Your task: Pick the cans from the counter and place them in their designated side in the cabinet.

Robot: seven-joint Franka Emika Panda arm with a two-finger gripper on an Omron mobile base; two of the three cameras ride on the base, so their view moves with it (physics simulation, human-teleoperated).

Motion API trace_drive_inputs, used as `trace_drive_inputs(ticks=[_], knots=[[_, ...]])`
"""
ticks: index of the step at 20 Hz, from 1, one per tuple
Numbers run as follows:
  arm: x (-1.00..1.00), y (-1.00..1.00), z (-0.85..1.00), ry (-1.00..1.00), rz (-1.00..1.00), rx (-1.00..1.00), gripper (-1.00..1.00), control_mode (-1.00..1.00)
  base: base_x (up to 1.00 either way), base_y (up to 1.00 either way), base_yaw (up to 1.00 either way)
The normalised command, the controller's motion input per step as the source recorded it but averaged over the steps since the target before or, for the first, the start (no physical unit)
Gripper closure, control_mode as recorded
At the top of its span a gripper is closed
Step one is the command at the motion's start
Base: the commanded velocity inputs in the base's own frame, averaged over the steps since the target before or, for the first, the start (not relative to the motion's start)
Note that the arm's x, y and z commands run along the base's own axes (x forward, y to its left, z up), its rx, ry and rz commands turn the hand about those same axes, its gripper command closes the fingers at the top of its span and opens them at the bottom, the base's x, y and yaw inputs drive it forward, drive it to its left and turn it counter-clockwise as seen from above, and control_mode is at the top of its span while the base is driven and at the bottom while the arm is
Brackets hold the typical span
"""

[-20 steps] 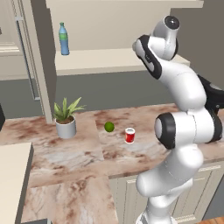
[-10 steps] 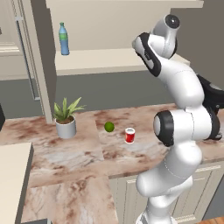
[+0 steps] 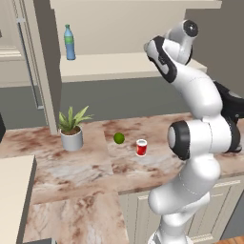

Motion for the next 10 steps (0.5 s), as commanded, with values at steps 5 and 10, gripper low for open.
trace_drive_inputs(ticks=[5, 10], knots=[[0.00, 0.00, 0.00, -0.14, 0.05, 0.00, -1.00, -1.00, 0.00, 0.00, 0.00], [-0.28, 0.03, 0.00, -0.06, 0.05, 0.00, -1.00, -1.00, 0.00, 0.00, 0.00]])
